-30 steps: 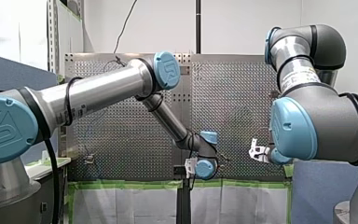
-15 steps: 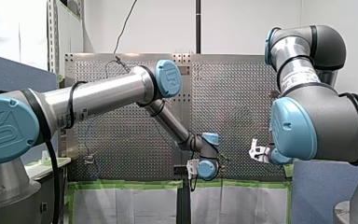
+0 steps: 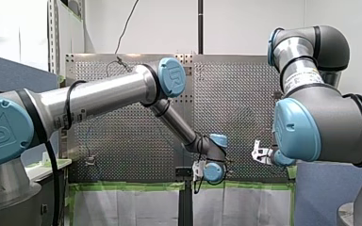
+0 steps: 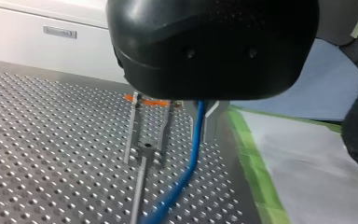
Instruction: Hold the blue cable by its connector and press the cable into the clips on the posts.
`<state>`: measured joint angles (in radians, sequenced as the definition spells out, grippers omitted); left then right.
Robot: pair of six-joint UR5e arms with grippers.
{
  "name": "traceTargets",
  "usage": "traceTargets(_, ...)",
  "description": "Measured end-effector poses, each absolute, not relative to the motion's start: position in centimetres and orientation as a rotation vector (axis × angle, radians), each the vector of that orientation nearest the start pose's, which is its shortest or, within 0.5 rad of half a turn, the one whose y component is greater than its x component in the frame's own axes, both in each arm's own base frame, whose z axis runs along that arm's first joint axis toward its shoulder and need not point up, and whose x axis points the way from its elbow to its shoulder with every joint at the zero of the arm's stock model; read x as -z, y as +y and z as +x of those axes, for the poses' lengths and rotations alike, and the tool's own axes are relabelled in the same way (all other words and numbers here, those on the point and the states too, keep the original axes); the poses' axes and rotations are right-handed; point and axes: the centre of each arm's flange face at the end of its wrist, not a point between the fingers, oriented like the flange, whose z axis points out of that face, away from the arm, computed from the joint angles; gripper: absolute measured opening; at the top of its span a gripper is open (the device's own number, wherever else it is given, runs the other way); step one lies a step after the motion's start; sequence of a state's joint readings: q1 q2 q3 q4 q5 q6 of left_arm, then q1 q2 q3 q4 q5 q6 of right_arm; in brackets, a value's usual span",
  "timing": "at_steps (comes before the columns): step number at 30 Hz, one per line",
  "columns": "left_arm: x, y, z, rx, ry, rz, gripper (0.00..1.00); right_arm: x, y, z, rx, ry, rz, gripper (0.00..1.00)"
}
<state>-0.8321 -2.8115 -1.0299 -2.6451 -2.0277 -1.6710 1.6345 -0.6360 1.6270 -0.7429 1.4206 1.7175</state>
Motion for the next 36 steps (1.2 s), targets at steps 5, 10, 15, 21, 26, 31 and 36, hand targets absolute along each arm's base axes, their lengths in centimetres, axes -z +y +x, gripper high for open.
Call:
traceTargets(5, 5.5, -63.8, 45.9, 0.29, 1.714, 0.301, 0.02, 3.4, -61.7, 18.8, -1.337, -1.428, 1.475, 0.23)
traceTargets(10, 5.0, -64.0, 46.5, 0.298, 1.707, 0.292, 0.02, 3.4, -61.8, 18.7, -1.337, -1.428, 1.474, 0.23)
traceTargets(15, 4.8, -63.9, 47.2, 0.324, 1.707, 0.276, 0.02, 3.4, -61.8, 18.9, -1.338, -1.426, 1.476, 0.23)
traceTargets(21, 4.4, -63.2, 49.0, 0.341, 1.707, 0.249, 0.02, 3.4, -61.8, 19.0, -1.34, -1.424, 1.477, 0.23)
traceTargets(26, 4.5, -62.2, 50.8, 0.33, 1.713, 0.235, 0.02, 3.5, -61.7, 19.1, -1.341, -1.422, 1.479, 0.23)
traceTargets(31, 4.2, -60.7, 53.2, 0.316, 1.719, 0.219, 0.02, 3.5, -61.7, 19.1, -1.34, -1.424, 1.477, 0.23)
traceTargets(36, 4.3, -59.0, 55.4, 0.309, 1.725, 0.205, 0.02, 3.4, -62.0, 18.8, -1.333, -1.426, 1.464, 0.23)
